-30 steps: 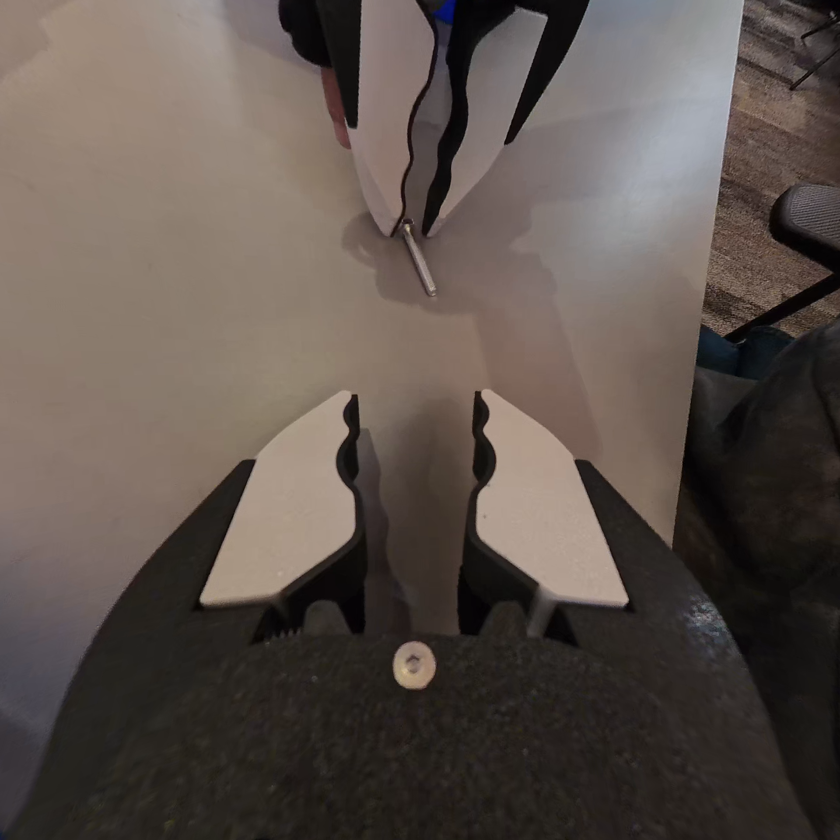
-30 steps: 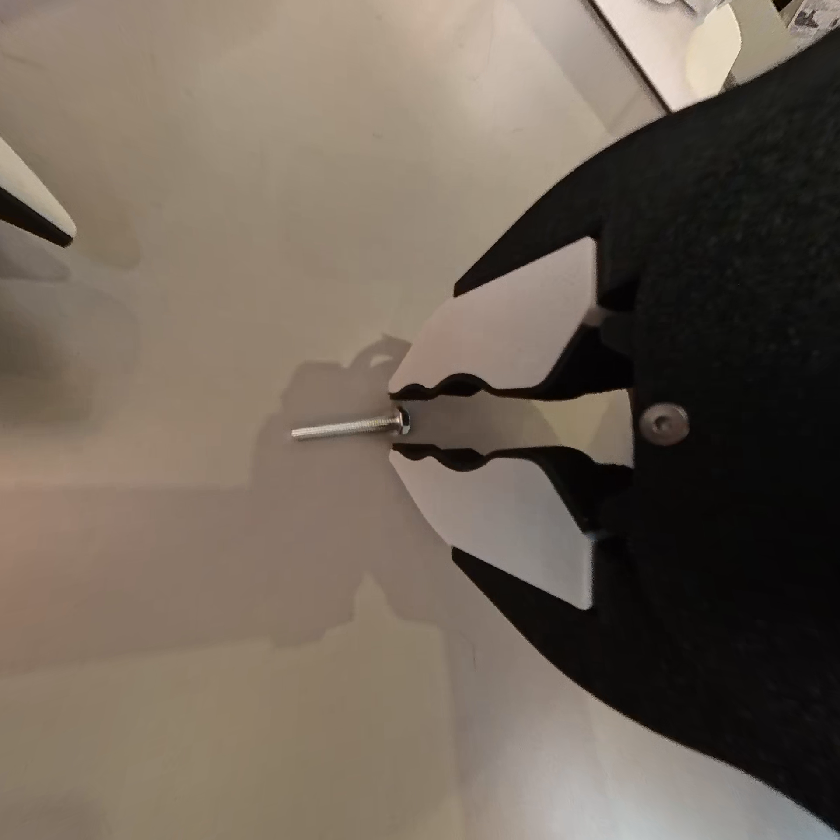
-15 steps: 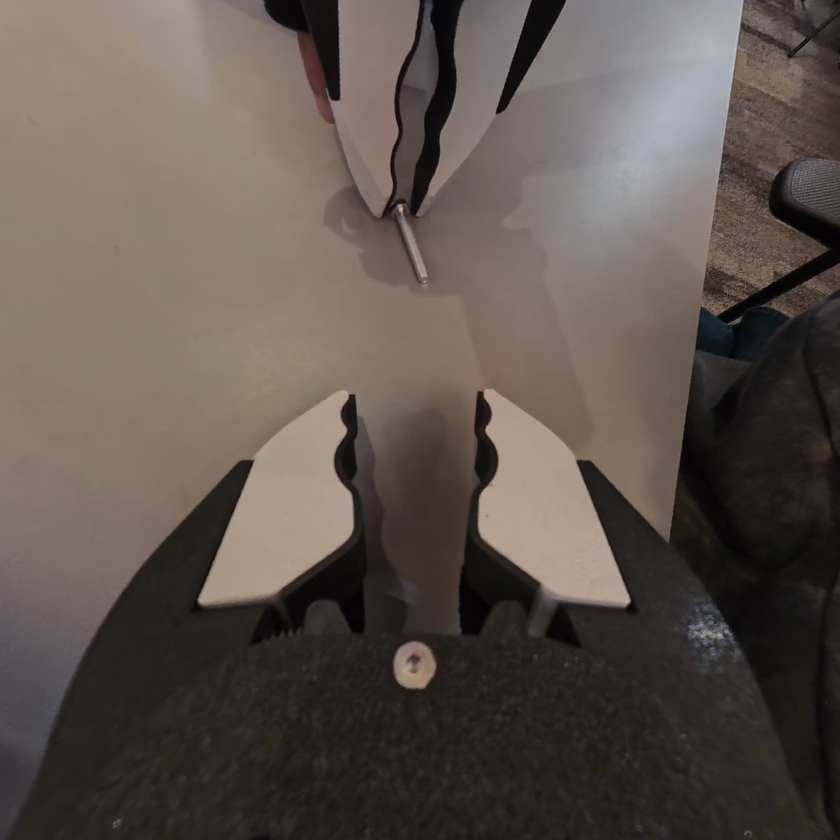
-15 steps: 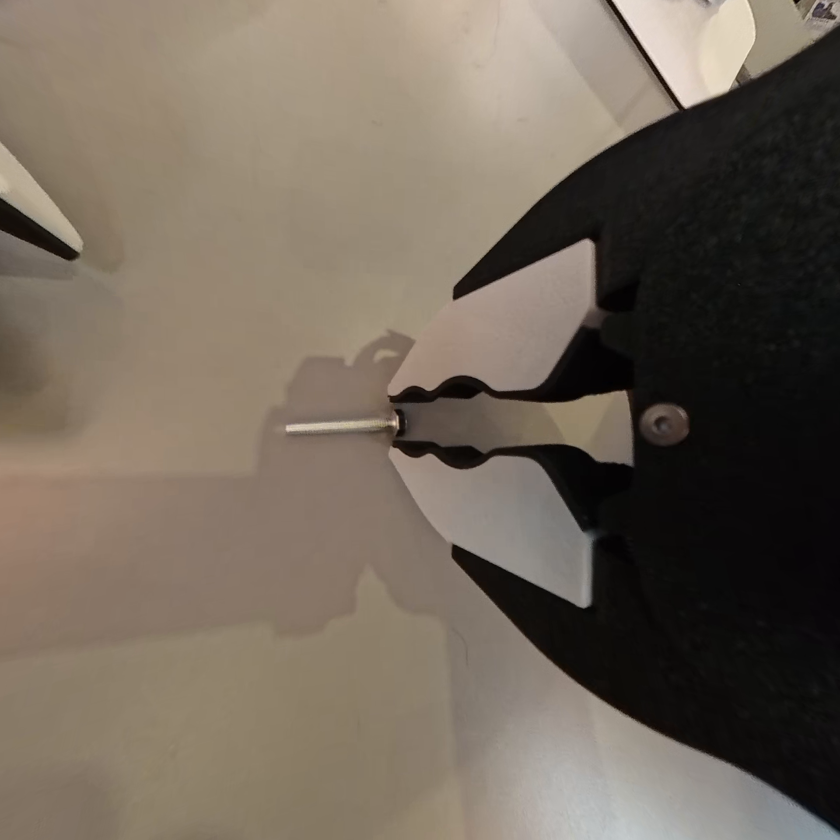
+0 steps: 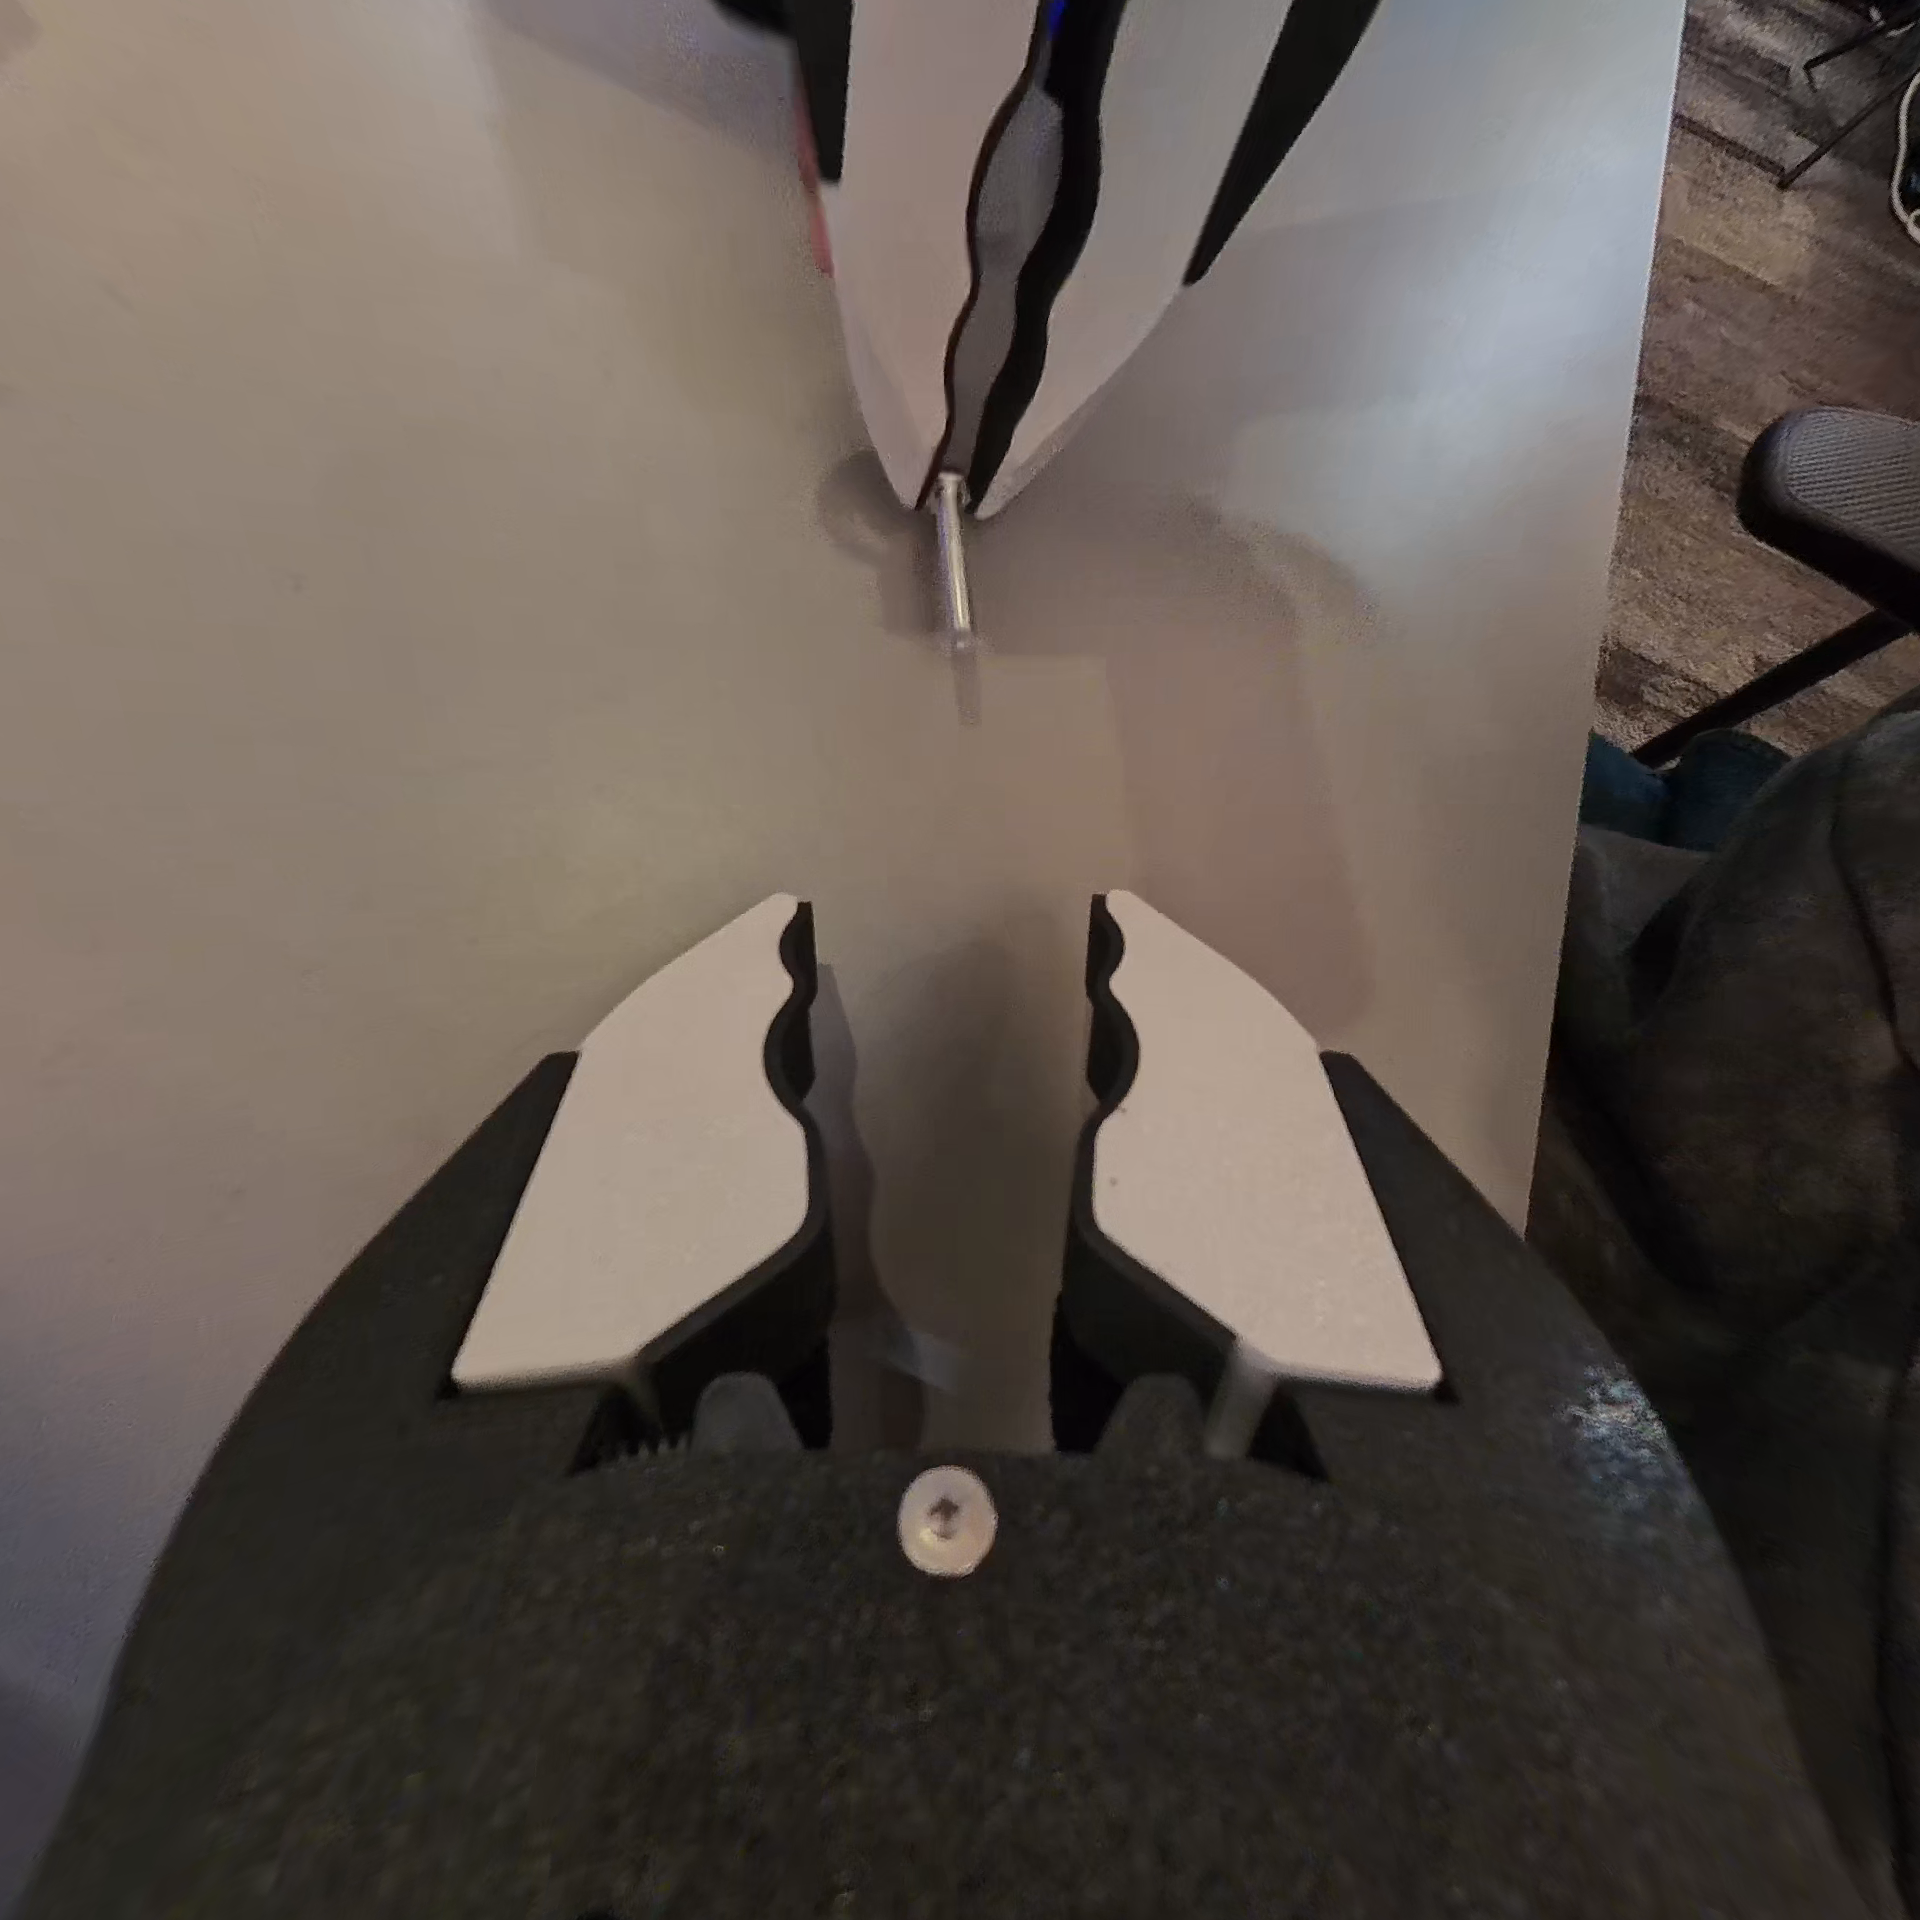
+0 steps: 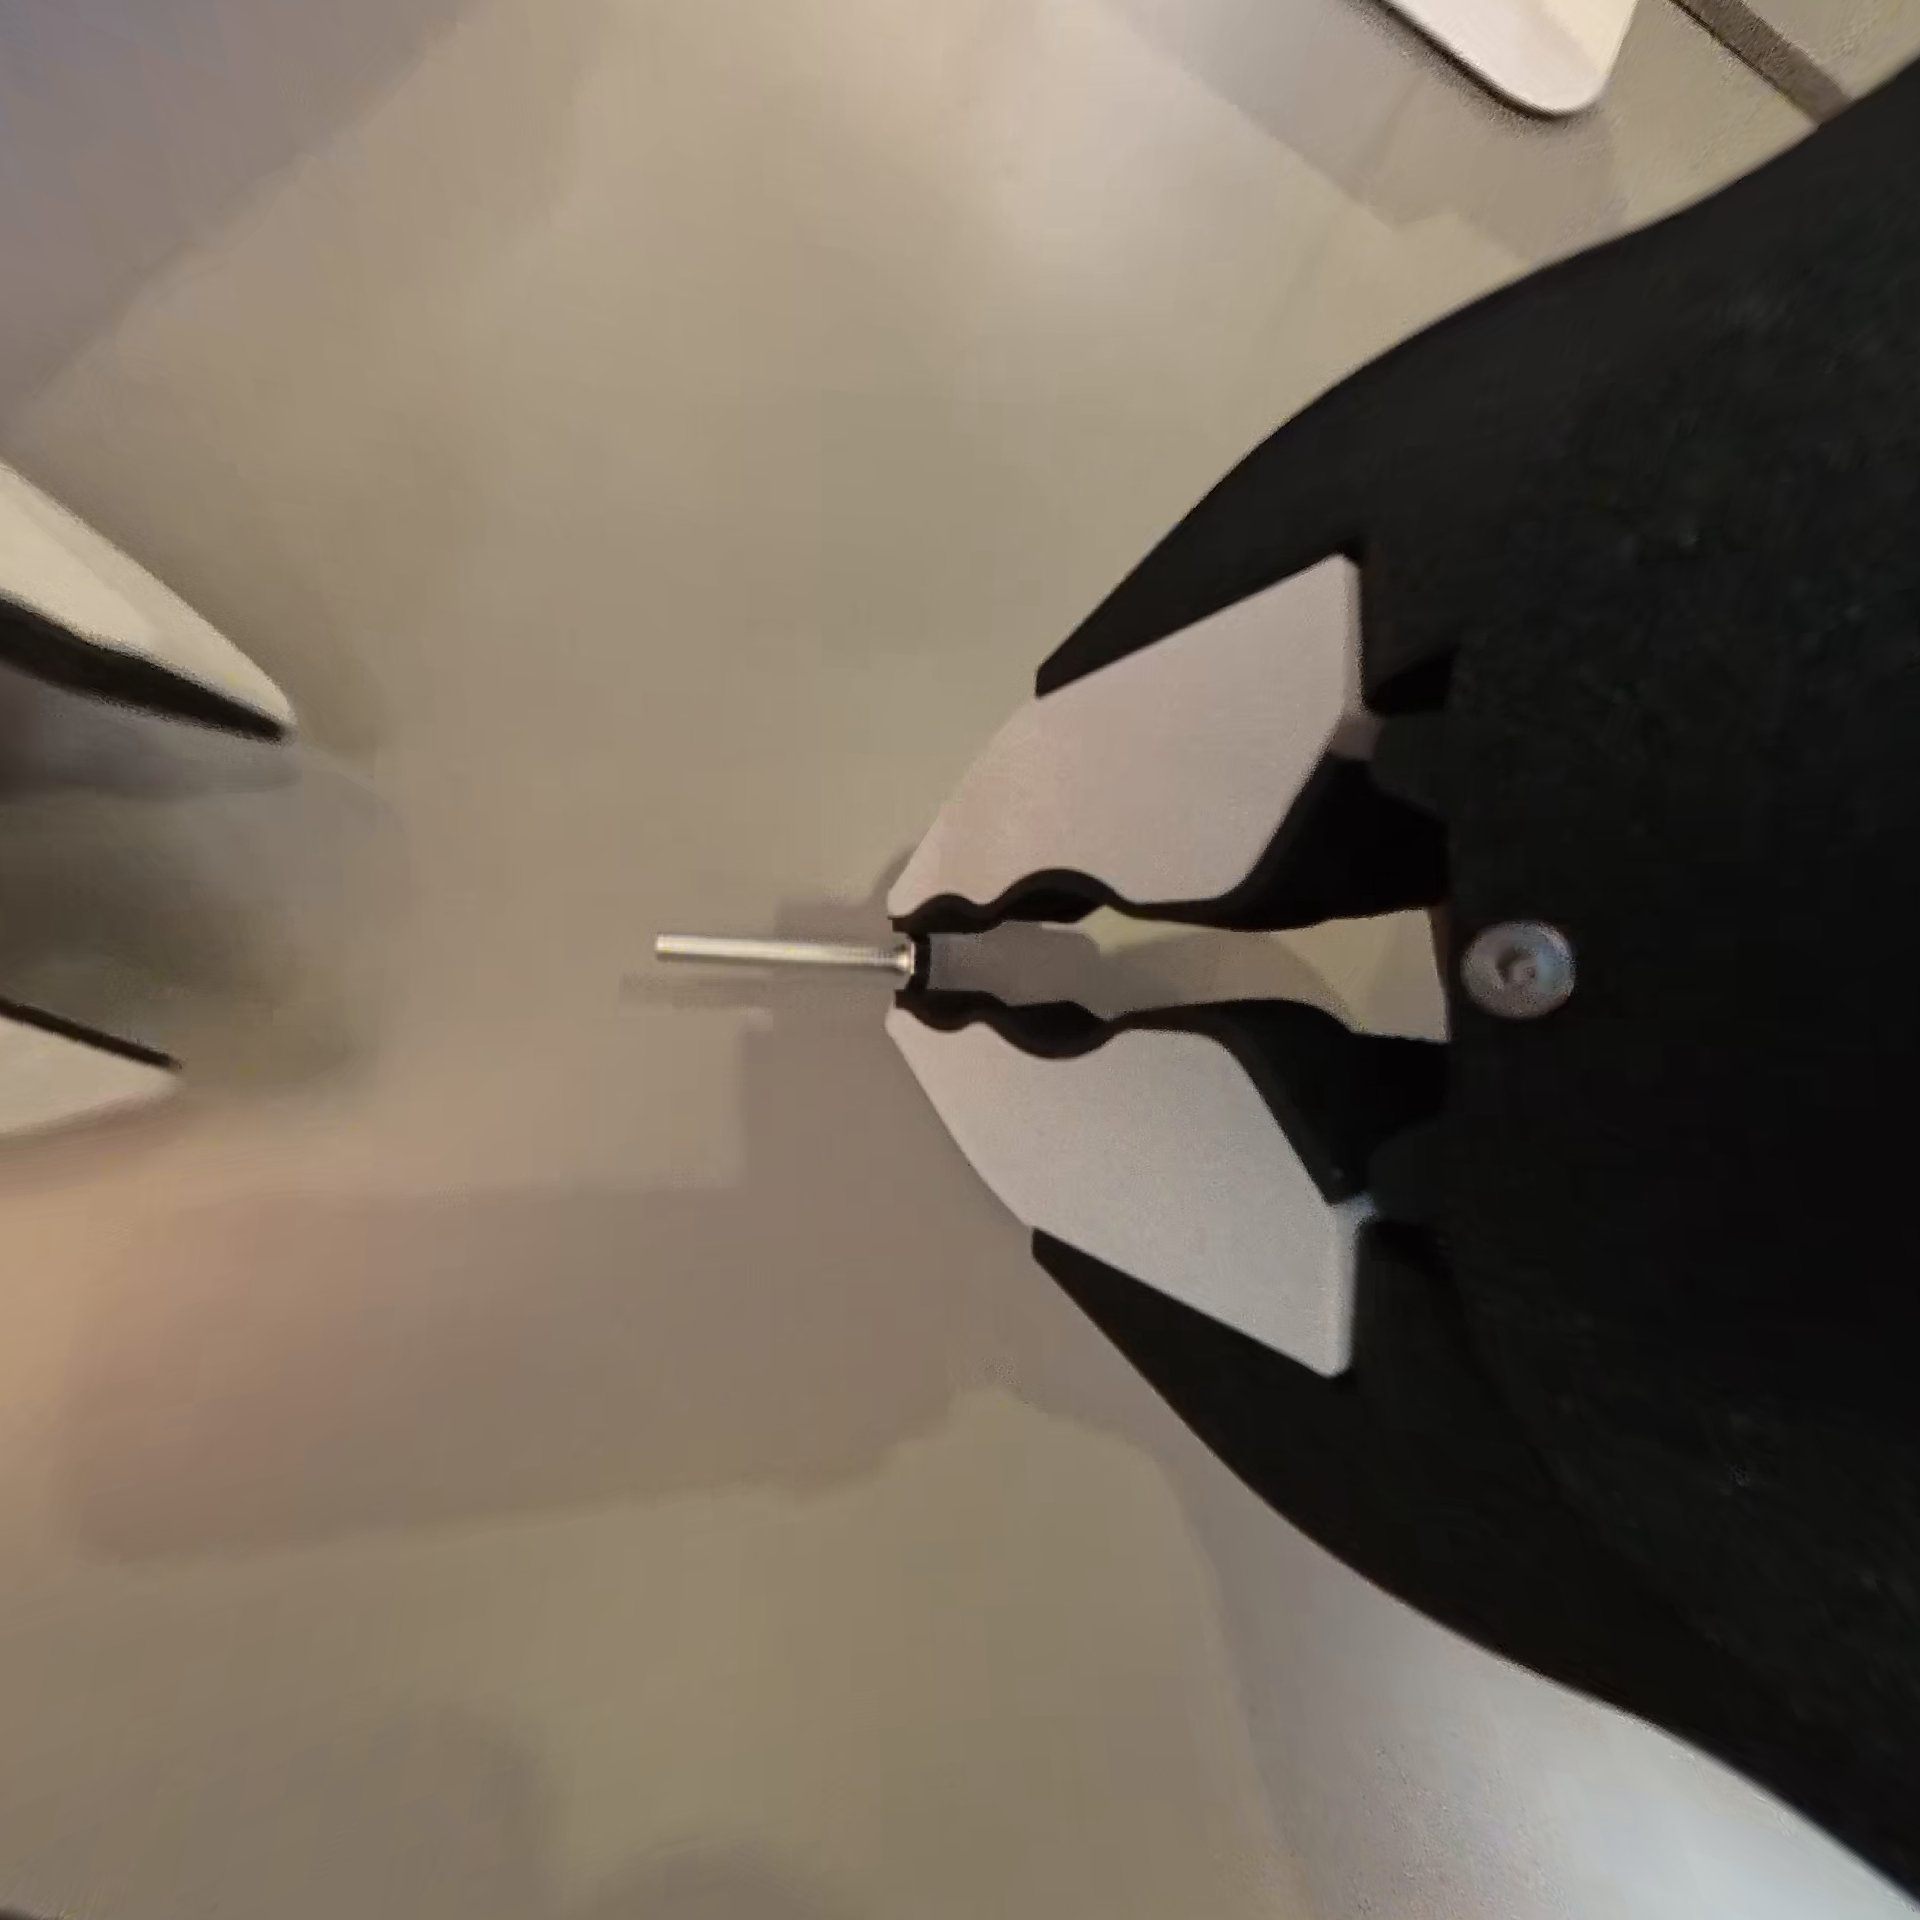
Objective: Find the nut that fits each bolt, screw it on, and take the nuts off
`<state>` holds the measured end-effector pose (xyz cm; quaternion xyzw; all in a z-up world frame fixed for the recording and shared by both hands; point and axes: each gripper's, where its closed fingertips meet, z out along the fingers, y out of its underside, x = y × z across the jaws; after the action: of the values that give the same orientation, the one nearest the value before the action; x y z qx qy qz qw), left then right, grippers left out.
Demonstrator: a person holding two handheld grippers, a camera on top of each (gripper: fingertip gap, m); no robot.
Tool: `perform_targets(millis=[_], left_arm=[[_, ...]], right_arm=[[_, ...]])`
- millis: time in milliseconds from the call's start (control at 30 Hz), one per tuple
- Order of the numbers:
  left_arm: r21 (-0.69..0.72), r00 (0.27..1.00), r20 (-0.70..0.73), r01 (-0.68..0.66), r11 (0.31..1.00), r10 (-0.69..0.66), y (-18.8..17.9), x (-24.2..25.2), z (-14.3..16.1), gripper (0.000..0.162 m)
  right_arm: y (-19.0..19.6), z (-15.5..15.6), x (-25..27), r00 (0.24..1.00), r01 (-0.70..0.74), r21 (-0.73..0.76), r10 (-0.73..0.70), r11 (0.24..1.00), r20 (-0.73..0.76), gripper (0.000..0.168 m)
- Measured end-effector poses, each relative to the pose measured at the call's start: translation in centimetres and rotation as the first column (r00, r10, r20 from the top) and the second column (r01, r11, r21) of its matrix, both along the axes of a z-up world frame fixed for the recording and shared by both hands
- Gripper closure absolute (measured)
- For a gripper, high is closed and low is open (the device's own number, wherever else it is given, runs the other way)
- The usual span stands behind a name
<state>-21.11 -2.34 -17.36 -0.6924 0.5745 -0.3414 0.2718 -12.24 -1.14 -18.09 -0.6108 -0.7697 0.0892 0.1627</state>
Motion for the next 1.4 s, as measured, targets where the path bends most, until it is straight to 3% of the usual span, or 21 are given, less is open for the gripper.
perform_targets(millis=[67, 133, 300, 433, 533, 633, 700, 767, 867, 933, 1000, 1133, 1200, 1400], left_arm=[[0.002, 1.000, 0.011, -0.007, 1.000, 0.007, 0.1, 0.0, 0.2, 0.112], [0.002, 1.000, 0.024, -0.011, 1.000, 0.011, 0.2, 0.0, 0.4, 0.112], [-0.001, 0.998, 0.055, -0.021, 1.000, 0.021, 0.2, 0.1, 0.9, 0.112], [-0.085, 0.993, 0.115, -0.005, 0.996, 0.015, -1.2, 0.9, 2.4, 0.110], [-0.074, 0.994, 0.108, -0.026, 0.997, 0.034, -1.5, 0.9, 4.3, 0.111], [-0.028, 0.988, 0.123, -0.091, 0.995, 0.094, 0.5, -1.0, 8.9, 0.115], [0.064, 0.974, 0.095, -0.215, 0.975, 0.208, 4.6, -4.2, 12.2, 0.120], [0.142, 0.946, -0.010, -0.320, 0.937, 0.324, 9.7, -8.4, 13.5, 0.118], [0.256, 0.797, -0.271, -0.481, 0.838, 0.540, 19.0, -15.9, 11.2, 0.114], [0.176, 0.723, -0.414, -0.532, 0.828, 0.553, 22.8, -18.7, 8.1, 0.114], [0.092, 0.691, -0.496, -0.559, 0.824, 0.525, 25.3, -19.8, 5.3, 0.118], [0.112, 0.584, -0.620, -0.595, 0.796, 0.524, 28.9, -21.3, 1.8, 0.118], [0.049, 0.571, -0.646, -0.631, 0.774, 0.506, 29.3, -20.6, 0.7, 0.118], [0.063, 0.455, -0.689, -0.738, 0.672, 0.564, 30.2, -20.9, -0.7, 0.122]], right_arm=[[0.5, 1.8, -0.5, 0.986, 0.096, 0.026, -0.092, 0.995, -0.138, 0.158], [0.6, 4.5, -1.4, 0.920, 0.203, -0.004, -0.193, 0.979, -0.342, 0.158], [-0.9, 9.8, -2.9, 0.611, 0.355, -0.083, -0.298, 0.931, -0.733, 0.158], [-1.7, 9.9, -2.8, 0.433, 0.409, -0.148, -0.334, 0.901, -0.837, 0.158], [-1.4, 8.6, -1.8, 0.419, 0.461, -0.127, -0.342, 0.878, -0.841, 0.158], [-1.1, 8.7, -0.5, 0.325, 0.491, -0.157, -0.347, 0.857, -0.880, 0.158], [-0.7, 8.7, 0.3, 0.333, 0.523, -0.127, -0.339, 0.843, -0.880, 0.158], [-0.6, 8.8, 0.7, 0.318, 0.531, -0.136, -0.345, 0.836, -0.883, 0.158], [-0.7, 8.4, 0.3, 0.351, 0.532, -0.108, -0.335, 0.840, -0.875, 0.158], [-0.8, 8.0, -0.2, 0.387, 0.531, -0.080, -0.325, 0.844, -0.863, 0.157], [-0.8, 7.9, -0.4, 0.393, 0.528, -0.075, -0.321, 0.846, -0.862, 0.157], [-0.7, 8.1, -0.1, 0.376, 0.528, -0.091, -0.328, 0.844, -0.866, 0.157], [-0.8, 8.1, -0.2, 0.380, 0.527, -0.089, -0.328, 0.845, -0.865, 0.157], [-0.9, 8.0, -0.3, 0.390, 0.520, -0.084, -0.324, 0.850, -0.862, 0.157]])
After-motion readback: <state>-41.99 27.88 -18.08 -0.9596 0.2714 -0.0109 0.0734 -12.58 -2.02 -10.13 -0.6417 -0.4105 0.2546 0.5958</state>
